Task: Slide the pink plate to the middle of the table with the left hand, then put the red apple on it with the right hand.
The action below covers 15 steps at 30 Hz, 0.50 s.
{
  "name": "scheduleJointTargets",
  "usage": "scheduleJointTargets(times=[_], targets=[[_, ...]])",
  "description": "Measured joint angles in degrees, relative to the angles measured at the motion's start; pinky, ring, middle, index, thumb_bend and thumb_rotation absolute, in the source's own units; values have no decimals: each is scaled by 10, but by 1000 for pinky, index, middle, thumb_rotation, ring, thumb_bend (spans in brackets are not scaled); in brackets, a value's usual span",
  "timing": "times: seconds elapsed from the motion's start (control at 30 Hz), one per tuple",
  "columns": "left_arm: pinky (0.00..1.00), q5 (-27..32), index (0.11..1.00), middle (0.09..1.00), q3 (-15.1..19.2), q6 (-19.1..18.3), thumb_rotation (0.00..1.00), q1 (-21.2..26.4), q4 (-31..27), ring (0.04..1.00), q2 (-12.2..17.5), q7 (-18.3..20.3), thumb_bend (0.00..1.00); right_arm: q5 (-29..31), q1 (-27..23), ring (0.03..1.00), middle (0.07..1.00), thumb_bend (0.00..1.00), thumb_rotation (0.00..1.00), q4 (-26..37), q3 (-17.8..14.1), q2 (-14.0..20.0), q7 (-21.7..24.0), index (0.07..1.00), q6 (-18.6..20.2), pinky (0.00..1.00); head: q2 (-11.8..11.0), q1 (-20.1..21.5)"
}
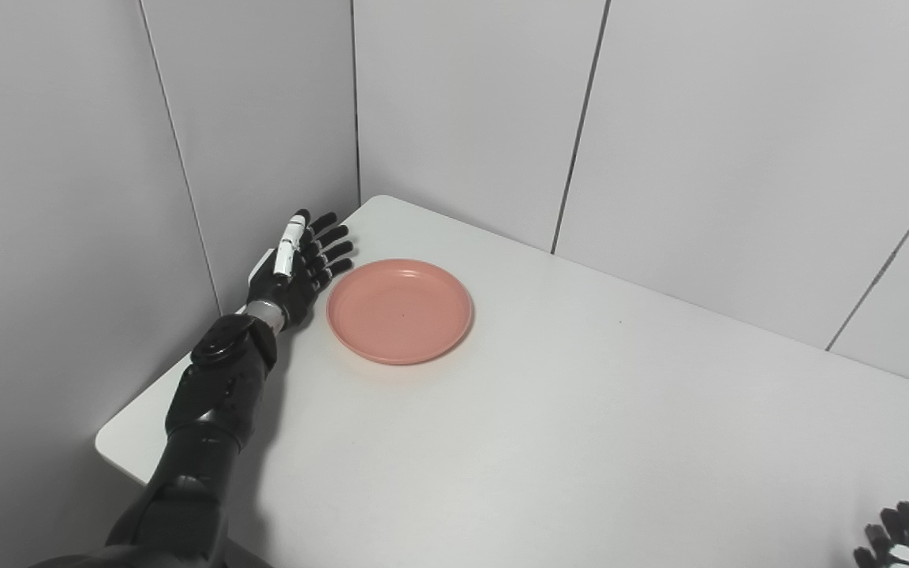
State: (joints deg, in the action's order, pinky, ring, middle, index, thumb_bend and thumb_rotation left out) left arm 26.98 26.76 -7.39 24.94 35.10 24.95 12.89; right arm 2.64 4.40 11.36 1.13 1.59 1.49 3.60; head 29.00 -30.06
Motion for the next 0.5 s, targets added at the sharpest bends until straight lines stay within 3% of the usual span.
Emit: scheduleJointTargets(times=[0.17, 0.5], targets=[[860, 7, 856, 880, -2, 5, 1000, 0, 7, 872, 0, 13, 356, 2, 0, 1000, 1000, 0, 1000, 6, 0, -1, 0, 1000, 4, 1000, 1, 0], [844, 8, 859, 876, -3, 4, 1000, 2, 1, 867, -5, 1, 357, 4, 1, 1000, 1000, 0, 1000, 13, 1, -1, 1, 1000, 4, 1000, 1, 0]])
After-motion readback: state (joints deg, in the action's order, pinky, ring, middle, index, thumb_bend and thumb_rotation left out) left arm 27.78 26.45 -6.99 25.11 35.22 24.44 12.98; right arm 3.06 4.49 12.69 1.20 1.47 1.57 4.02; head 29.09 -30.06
